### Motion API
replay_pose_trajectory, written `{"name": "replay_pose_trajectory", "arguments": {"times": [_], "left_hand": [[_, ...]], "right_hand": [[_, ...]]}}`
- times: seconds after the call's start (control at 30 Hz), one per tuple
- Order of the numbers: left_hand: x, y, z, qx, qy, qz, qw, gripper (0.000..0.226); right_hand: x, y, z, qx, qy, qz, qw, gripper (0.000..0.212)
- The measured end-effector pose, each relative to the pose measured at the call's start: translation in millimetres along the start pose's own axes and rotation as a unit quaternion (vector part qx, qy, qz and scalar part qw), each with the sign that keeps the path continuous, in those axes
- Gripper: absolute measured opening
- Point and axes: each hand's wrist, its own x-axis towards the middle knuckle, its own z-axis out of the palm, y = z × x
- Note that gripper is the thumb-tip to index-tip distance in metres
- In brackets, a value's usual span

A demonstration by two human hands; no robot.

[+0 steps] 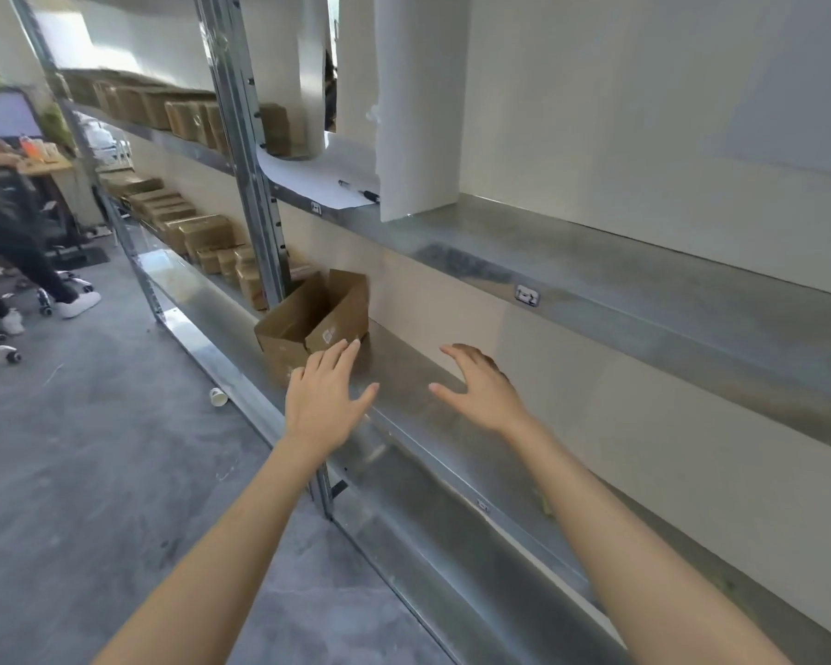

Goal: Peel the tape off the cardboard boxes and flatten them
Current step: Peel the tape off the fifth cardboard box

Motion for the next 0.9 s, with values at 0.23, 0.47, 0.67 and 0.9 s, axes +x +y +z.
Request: {"name": "replay_pose_trajectory", "arguments": {"times": [0.23,0.47,0.67,0.9], "left_hand": [[57.8,-53.0,30.0,-0.004,-0.01,-0.015,1.0,0.064],[113.3,-93.2,65.8,-0.019,-0.048,-0.009,0.999,0.065],[150.4,-120.6,92.7,-0.041,-0.09,0.031,0.995,0.065],[166.8,-144.4,113.7,-0.064,-0.109,0.088,0.988,0.057]], "right_hand": [[72.4,-7.5,29.0,0.0,-0.019,0.0,1.0,0.066],[112.8,-14.1,63.8,-0.005,-0.016,0.051,0.999,0.065],[127.6,-25.9,84.0,-0.011,-0.004,0.124,0.992,0.063],[131.7,-41.2,108.5,-0.029,0.022,0.182,0.983,0.062]]}}
